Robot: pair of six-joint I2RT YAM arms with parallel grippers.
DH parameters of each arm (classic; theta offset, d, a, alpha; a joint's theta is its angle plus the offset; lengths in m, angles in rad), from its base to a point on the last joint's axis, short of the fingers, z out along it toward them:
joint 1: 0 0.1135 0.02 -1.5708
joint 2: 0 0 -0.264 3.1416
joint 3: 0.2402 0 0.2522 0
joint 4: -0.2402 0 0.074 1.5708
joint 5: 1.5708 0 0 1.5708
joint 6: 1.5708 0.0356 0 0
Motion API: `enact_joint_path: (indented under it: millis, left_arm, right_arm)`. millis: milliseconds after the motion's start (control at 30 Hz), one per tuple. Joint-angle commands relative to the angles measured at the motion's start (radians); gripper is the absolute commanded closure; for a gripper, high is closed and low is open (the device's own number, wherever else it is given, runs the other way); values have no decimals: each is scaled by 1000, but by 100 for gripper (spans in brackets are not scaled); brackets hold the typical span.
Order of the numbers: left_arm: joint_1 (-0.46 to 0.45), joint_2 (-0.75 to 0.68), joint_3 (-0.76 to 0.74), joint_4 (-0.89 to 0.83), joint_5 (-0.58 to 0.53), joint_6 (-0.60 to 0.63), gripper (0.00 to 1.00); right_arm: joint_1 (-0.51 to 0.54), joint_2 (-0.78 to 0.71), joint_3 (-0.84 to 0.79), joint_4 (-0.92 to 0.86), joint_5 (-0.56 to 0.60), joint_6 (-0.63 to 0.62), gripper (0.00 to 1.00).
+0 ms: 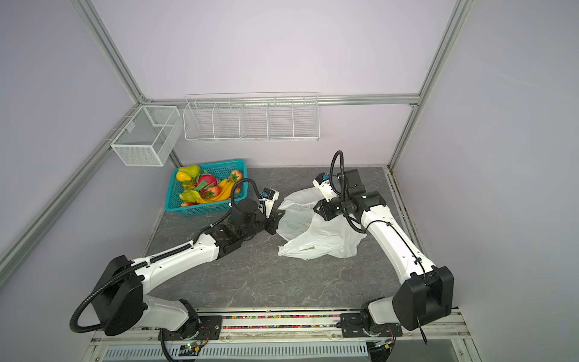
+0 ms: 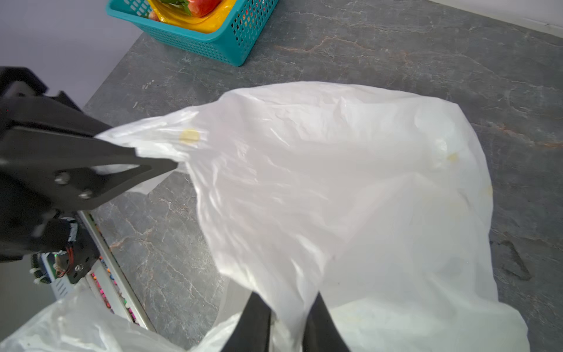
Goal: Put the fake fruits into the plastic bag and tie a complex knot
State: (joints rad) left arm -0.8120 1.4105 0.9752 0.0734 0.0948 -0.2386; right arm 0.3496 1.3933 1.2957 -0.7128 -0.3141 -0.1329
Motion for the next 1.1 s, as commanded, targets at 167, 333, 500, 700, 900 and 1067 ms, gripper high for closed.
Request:
enact_joint_path:
  millis: [167,333,500,700,900,1067]
  left_arm:
    - [-1,-14,98,-104,138,-325,100]
    - [-1,-27,101,-83,136,-403,100]
    - [0,-36,116,-110,122,-420,100]
    - [62,-25,89,-161,109,-381,100]
    - [129,-19,19,-141,69,-226,89]
    - [135,-26,23,-97,140,-158,56]
  right_arm:
    - [110,-72,-34,10,269,49,39]
    - [161,-111,-118,77,393,152,27]
    - [190,-126,-198,129,495,178,12]
    - [153,-143,-128,-6,501,57,63]
    - [-39,-131,-55,-106,100,81,93]
    - [-70,-86,-61,-54,-109,153,94]
